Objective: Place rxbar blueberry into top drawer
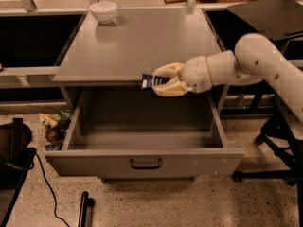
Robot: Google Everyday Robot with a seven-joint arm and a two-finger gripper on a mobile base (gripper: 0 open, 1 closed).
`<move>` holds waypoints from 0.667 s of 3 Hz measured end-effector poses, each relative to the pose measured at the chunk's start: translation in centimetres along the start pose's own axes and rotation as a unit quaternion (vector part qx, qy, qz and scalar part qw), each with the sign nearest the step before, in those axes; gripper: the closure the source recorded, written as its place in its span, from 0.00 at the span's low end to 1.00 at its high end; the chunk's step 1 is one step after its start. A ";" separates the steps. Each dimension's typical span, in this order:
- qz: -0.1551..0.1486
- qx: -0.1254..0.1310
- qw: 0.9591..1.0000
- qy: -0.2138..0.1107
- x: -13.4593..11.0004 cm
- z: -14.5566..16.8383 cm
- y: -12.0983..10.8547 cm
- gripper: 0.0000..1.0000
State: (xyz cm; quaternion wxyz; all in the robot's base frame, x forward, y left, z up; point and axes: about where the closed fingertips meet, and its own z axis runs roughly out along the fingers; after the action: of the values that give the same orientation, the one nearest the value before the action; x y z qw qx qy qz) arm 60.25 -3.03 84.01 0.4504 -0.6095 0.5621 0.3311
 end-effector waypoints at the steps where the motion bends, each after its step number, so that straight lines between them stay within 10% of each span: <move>1: 0.012 -0.013 0.999 -0.028 2.2 1.1 3.8 1.00; 2: 0.045 -0.025 0.997 -0.061 5.8 2.7 6.5 1.00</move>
Offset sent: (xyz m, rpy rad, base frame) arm -0.0714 -0.0006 -0.1204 0.2025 0.1672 0.0258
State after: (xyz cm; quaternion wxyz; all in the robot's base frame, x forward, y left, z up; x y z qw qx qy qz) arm 54.95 -2.54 76.62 0.4533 -0.5736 0.5520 0.4010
